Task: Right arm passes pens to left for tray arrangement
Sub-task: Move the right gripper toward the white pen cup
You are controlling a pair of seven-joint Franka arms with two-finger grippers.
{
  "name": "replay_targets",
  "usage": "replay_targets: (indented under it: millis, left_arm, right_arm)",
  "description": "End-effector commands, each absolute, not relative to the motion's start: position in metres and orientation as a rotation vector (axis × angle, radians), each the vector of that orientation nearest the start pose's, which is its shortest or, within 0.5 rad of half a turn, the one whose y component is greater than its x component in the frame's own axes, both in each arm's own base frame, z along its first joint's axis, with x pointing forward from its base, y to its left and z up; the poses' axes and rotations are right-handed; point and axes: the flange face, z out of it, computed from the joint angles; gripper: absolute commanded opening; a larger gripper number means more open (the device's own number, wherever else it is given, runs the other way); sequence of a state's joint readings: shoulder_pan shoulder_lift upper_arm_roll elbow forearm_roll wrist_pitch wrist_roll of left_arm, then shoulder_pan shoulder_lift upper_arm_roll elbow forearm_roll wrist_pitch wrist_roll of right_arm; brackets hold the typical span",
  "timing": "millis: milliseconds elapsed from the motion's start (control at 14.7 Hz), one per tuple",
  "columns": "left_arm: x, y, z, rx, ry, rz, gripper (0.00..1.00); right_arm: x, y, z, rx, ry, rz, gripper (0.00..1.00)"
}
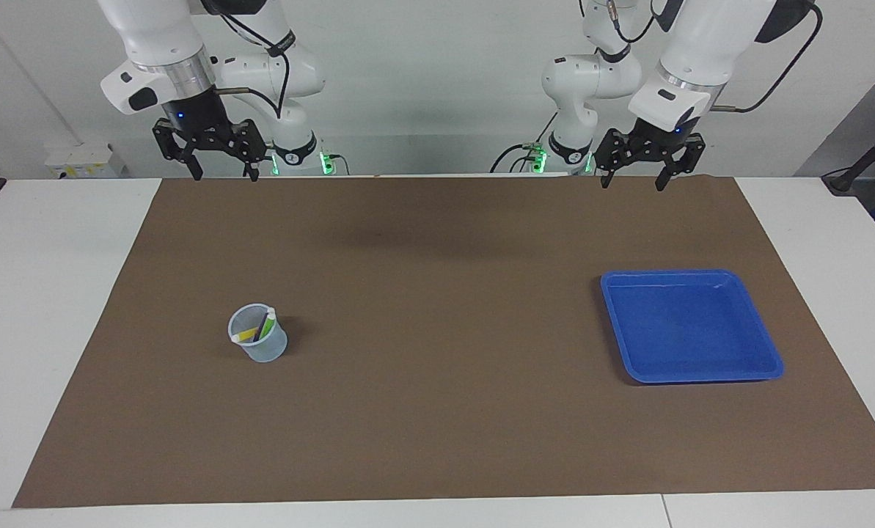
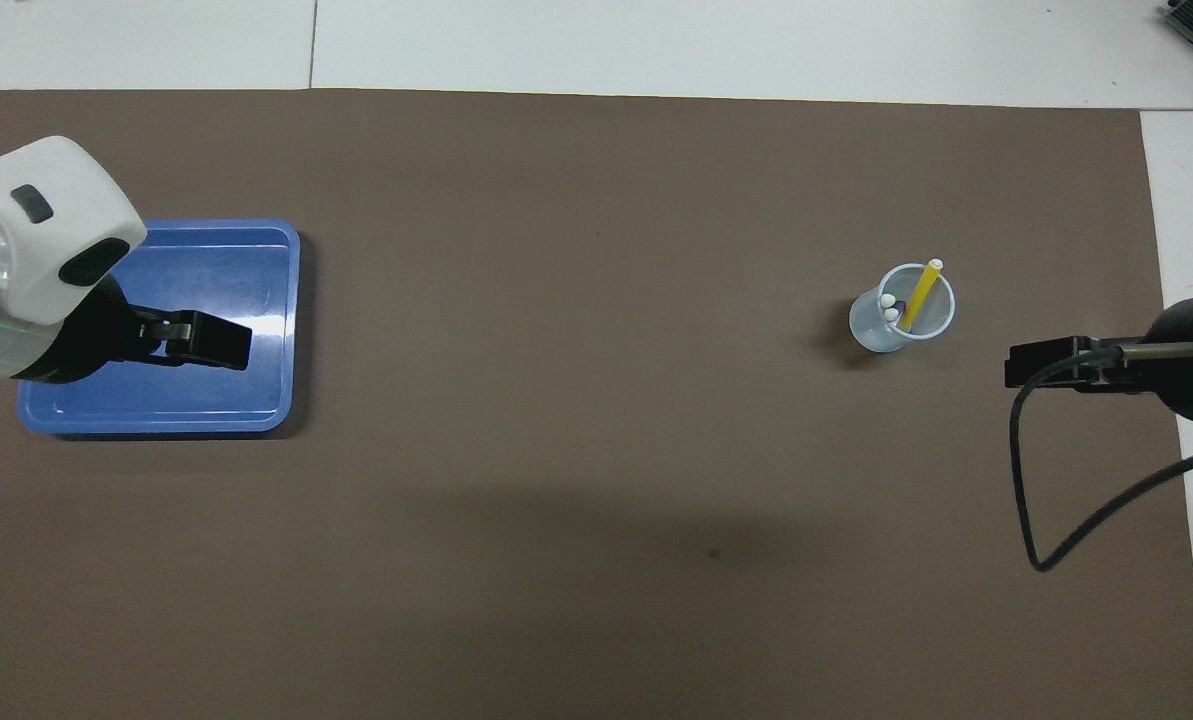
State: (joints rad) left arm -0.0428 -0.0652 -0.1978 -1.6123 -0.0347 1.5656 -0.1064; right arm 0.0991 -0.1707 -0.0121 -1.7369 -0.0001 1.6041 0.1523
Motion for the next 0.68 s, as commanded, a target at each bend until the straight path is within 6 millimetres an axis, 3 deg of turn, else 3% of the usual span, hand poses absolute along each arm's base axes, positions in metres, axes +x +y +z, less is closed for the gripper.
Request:
replay_targets:
  millis: [0,339,610]
  left_arm:
    - [0.509,-0.131,0.64,-3.159,0.216,-0.013,1.0]
    - [0.509,-0.131,0.64,-3.159,0.216,-0.013,1.0]
    - [0.509,-0.131,0.64,-3.159,0.216,-0.013,1.0]
  right_arm:
    - [0.49,0.046,0.647,-3.112,0.057,-0.055,1.0]
    - [0.485,0.045,0.645,-3.116,0.059,-0.008,1.0]
    - [0.468,0.043,0.635,-3.121,0.056,0.094,1.0]
